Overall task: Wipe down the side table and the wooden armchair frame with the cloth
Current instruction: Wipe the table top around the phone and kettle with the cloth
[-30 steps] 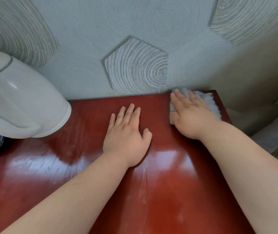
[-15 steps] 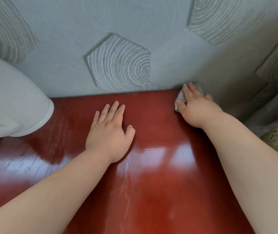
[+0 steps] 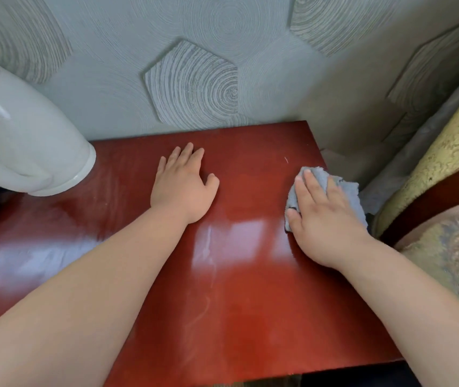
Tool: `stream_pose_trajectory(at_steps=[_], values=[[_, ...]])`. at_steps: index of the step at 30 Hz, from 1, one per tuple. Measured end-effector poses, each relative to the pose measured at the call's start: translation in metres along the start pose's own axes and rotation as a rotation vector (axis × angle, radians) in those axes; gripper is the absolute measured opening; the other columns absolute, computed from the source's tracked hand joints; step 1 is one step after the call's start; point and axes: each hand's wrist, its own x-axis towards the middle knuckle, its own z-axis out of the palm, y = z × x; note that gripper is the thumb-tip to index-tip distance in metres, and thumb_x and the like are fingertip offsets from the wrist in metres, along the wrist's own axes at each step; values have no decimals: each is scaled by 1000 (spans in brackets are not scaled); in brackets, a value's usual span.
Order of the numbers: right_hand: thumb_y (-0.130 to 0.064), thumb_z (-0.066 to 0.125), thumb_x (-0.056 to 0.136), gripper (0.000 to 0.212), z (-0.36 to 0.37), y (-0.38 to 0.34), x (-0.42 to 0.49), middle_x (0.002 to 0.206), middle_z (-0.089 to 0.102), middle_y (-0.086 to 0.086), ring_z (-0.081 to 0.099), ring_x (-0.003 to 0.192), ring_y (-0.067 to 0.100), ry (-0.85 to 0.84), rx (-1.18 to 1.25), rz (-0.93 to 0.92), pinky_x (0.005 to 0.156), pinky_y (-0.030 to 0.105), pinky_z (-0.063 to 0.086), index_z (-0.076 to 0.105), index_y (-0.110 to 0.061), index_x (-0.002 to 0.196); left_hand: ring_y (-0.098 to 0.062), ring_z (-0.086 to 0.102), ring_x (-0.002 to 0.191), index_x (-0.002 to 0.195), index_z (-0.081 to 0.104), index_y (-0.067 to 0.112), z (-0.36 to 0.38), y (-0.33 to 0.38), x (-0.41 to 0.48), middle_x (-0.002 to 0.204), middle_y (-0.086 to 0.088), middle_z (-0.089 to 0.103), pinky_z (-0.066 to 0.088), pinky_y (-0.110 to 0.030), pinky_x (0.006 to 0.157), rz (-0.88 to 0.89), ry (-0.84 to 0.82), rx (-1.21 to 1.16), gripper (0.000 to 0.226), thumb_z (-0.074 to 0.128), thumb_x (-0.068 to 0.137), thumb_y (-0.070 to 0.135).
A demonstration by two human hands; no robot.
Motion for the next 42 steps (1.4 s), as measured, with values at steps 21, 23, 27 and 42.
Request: stream_pose_trajectory(at_steps=[21,23,27,42], values=[[-59,31,99,74,11,-63,-104,169,-2,-13,-7,155,26,67,100,-225,125,38,-5,7,-28,162,-23,16,158,160,35,28,-10,-15,-181,171,2,23,9,-41,129,152,-40,-51,59,43,102,39],[-63,26,97,77,14,-38,-102,169,-1,-10,-7,155,27,95,88,-96,125,41,-4,7,-26,162,-22,14,159,161,33,29,-9,-19,-192,171,3,21,7,-40,129,149,-40,-37,60,40,102,41],[-59,15,96,78,19,-33,-101,170,0,1,-5,154,32,97,83,32,125,46,1,7,-16,161,-19,11,159,160,31,33,-8,-18,-193,172,6,20,7,-40,129,135,-27,-20,63,35,99,44],[-65,24,99,76,26,-15,-148,170,-4,-9,-11,154,29,97,73,50,125,42,-3,3,-27,162,-17,6,159,161,25,35,-7,-15,-186,173,7,13,5,-42,129,111,-49,12,67,32,96,46]])
